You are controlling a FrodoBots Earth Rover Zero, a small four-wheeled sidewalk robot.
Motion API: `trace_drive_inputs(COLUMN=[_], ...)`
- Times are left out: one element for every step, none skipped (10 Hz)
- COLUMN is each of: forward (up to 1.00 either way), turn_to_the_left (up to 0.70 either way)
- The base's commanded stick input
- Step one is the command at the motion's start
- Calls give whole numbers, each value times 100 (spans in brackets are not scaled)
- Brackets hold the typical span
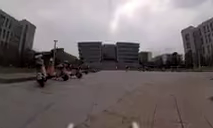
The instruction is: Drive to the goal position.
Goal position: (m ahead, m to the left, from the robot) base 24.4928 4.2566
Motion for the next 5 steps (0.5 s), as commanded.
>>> trace_drive_inputs(forward=[70, 70, 70, 70, 70], turn_to_the_left=[0, 0, 0, 0, -18])
